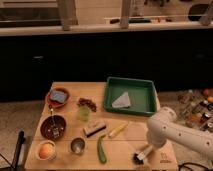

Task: Wipe table surface with brush

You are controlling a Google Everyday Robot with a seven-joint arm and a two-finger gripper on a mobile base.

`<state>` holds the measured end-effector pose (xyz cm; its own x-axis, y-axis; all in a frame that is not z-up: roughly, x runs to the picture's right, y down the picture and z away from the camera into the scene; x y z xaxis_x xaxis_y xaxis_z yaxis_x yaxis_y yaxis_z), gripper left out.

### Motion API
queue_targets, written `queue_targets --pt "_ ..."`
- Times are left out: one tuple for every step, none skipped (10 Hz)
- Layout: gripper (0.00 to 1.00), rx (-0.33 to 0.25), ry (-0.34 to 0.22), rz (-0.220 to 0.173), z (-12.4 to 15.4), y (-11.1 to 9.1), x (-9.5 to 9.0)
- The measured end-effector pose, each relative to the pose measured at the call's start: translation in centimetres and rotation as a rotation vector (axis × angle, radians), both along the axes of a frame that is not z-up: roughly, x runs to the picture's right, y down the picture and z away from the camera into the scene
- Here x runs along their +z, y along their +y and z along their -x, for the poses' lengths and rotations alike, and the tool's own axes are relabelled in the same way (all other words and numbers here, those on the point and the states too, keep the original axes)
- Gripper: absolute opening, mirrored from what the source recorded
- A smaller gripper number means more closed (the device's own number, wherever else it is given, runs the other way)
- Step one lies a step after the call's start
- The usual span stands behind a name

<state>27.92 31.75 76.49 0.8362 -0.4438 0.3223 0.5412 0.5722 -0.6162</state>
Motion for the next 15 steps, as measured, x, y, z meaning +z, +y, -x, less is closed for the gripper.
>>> queue_targets --pt "0.0 0.016 0.021 -0.006 -1.2 -0.5 0.1" --pt "0.0 0.026 0.034 -0.011 -1.7 -1.0 0.1" --pt "0.0 0.039 0.048 -0.021 -2.2 -2.0 0.2" --pt "0.0 0.044 0.058 -0.032 -2.5 -3.0 0.5" --pt "0.0 0.046 0.062 -0.042 -2.6 -4.1 0.8" --pt "0.0 0.042 0.055 -0.051 -2.0 -5.2 1.3" --pt "0.0 0.037 0.045 -0.055 -1.5 -5.6 1.5" --pt "0.0 0.037 0.029 -0.053 -0.7 -5.7 1.6" --pt "0.0 0.035 0.012 -0.051 0.2 -5.8 1.8" --pt "0.0 0.032 -0.009 -0.046 1.0 -5.7 2.0" --pt "0.0 0.03 -0.022 -0.042 1.2 -5.5 2.1" --pt "0.0 0.026 -0.032 -0.039 1.6 -5.4 2.2" --pt "0.0 0.019 -0.053 -0.032 2.3 -5.2 2.2" --pt "0.0 0.016 -0.061 -0.027 2.6 -5.0 2.2" --pt "0.0 0.012 -0.07 -0.023 3.1 -4.8 2.2"
